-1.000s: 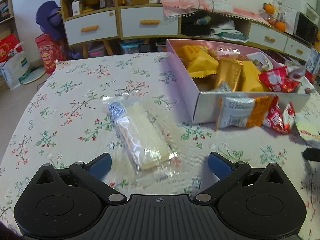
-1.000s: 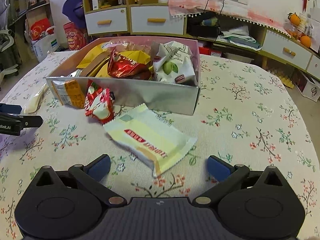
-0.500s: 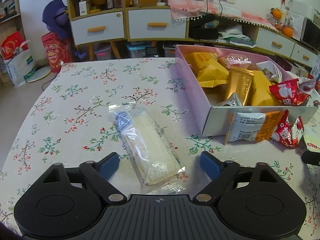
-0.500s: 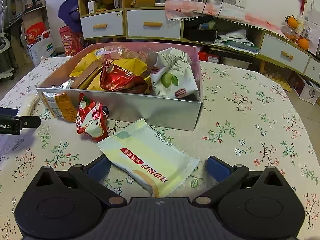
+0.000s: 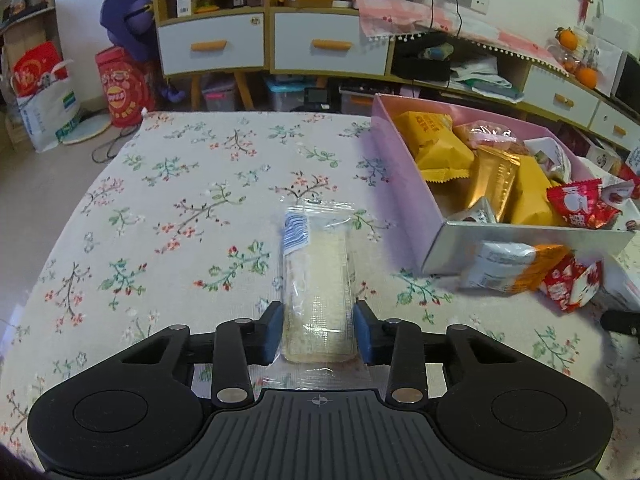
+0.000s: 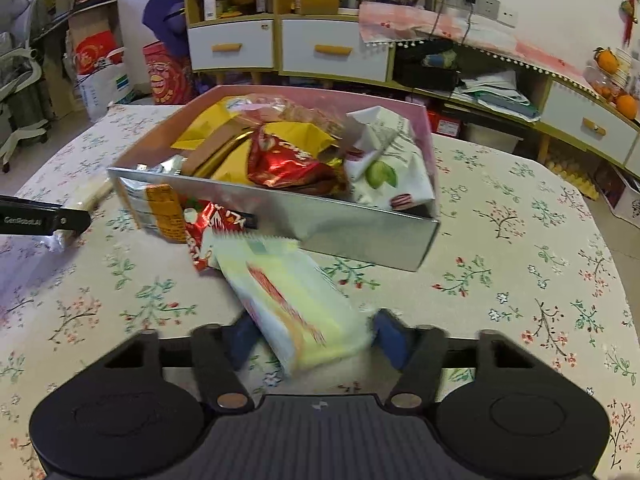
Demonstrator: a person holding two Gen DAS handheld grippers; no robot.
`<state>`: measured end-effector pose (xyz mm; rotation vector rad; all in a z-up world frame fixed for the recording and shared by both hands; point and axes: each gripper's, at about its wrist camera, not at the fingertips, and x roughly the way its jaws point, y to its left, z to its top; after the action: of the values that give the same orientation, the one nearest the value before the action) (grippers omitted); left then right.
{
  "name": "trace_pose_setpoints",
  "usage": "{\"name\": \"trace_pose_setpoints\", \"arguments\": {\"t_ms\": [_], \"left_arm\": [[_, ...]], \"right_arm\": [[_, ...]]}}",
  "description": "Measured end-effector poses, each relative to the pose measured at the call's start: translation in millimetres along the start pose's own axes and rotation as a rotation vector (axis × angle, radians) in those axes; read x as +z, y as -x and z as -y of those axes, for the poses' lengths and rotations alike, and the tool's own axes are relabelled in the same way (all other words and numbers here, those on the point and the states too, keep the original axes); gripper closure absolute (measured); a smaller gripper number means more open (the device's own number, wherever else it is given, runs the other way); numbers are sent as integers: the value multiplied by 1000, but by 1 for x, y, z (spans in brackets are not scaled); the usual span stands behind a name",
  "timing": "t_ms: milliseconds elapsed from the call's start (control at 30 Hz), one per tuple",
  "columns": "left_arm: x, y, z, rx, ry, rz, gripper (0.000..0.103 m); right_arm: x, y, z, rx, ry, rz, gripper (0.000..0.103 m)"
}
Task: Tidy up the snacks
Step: 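Lift the clear bag and yellow-white pack into the box and open both tools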
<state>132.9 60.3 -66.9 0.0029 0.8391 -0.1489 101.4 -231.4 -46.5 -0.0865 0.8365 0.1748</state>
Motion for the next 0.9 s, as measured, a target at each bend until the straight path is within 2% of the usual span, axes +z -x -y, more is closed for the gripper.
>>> {"name": "trace_pose_setpoints", "arguments": {"t_ms": [33,67,400,467,567,700,900], "left_arm": [[-1,2,-1,-4,1,-6,69],[-2,4,0,-8,2,-15,69],[-15,26,6,-49,-25,-110,67],[-17,28,5,-53,-21,-111,66],[-17,27,5,-68,-7,-123,58],[-16,23,9,-80,-11,-122,51],[-14,20,14,-75,-25,-115,51]], "right_arm": [[1,1,-2,4,0,-4,97],[2,2,-3,-2,3,-11,103],[-6,19,-11,-15,18,-87,103],[-7,23,-13,-21,30,-86,78],[-4,27,-17,8,31,-83,56],[3,26,-22,25,20,-71,54],[7,10,-16,-9,-40,-82,53]]}}
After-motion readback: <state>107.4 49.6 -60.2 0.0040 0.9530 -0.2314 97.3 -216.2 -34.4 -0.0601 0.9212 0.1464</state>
